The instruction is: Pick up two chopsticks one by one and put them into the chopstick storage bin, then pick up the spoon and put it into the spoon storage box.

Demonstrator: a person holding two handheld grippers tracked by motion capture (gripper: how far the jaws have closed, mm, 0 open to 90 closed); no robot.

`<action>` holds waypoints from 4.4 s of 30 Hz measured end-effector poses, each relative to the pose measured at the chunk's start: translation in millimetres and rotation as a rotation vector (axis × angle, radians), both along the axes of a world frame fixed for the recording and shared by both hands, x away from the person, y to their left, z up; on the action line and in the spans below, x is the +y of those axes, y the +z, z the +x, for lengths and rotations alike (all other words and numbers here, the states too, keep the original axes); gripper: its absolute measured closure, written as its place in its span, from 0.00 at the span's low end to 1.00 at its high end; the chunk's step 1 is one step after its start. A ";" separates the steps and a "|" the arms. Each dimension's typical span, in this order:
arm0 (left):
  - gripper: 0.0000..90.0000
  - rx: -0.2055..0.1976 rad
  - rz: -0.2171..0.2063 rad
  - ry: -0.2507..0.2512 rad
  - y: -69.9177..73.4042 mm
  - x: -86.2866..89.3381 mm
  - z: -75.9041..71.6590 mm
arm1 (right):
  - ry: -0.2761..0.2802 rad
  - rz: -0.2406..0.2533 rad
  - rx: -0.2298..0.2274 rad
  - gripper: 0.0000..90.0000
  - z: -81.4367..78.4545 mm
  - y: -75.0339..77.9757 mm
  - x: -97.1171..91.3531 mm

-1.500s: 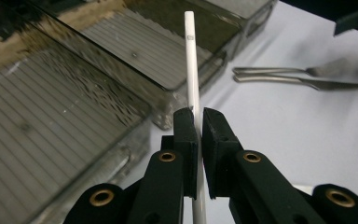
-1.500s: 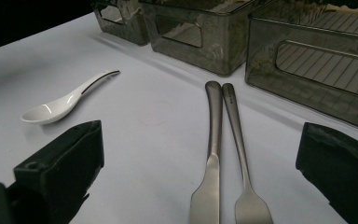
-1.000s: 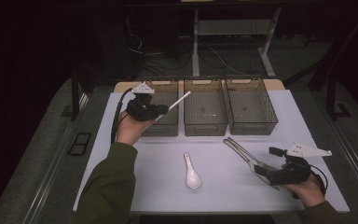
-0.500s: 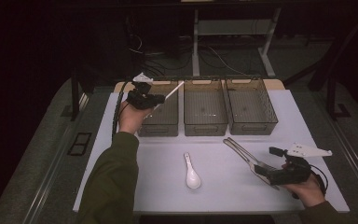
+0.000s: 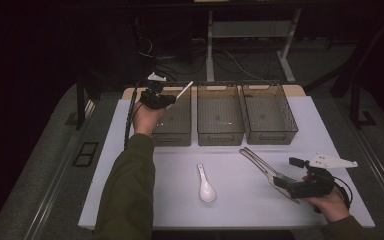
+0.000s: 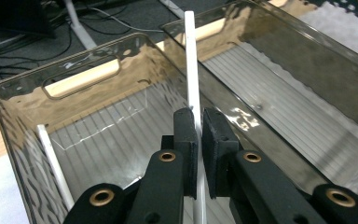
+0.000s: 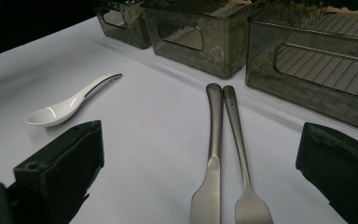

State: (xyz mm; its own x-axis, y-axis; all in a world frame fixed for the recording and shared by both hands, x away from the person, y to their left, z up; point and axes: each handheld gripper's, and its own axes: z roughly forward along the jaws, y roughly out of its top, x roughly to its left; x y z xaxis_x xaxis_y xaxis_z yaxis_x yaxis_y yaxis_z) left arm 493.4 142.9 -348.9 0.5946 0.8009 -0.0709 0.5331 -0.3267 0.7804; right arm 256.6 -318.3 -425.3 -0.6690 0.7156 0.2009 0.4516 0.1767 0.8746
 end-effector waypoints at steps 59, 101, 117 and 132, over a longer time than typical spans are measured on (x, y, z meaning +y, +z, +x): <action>0.34 -0.018 -0.034 -0.131 3.1 1.3 -70.1 | 0.002 -0.010 0.002 0.01 1.1 -0.6 1.7; 0.73 -0.032 -0.105 -0.352 -60.8 -25.3 -177.1 | -0.001 -0.022 -0.002 0.01 -3.3 -0.7 -0.3; 0.98 0.017 -0.001 -0.450 -79.6 -73.5 -163.4 | 0.005 -0.031 0.004 0.01 -2.8 -1.3 0.8; 0.98 0.037 0.092 -0.442 -92.0 -80.1 -151.6 | 0.007 -0.038 0.002 0.01 -2.5 -1.7 0.9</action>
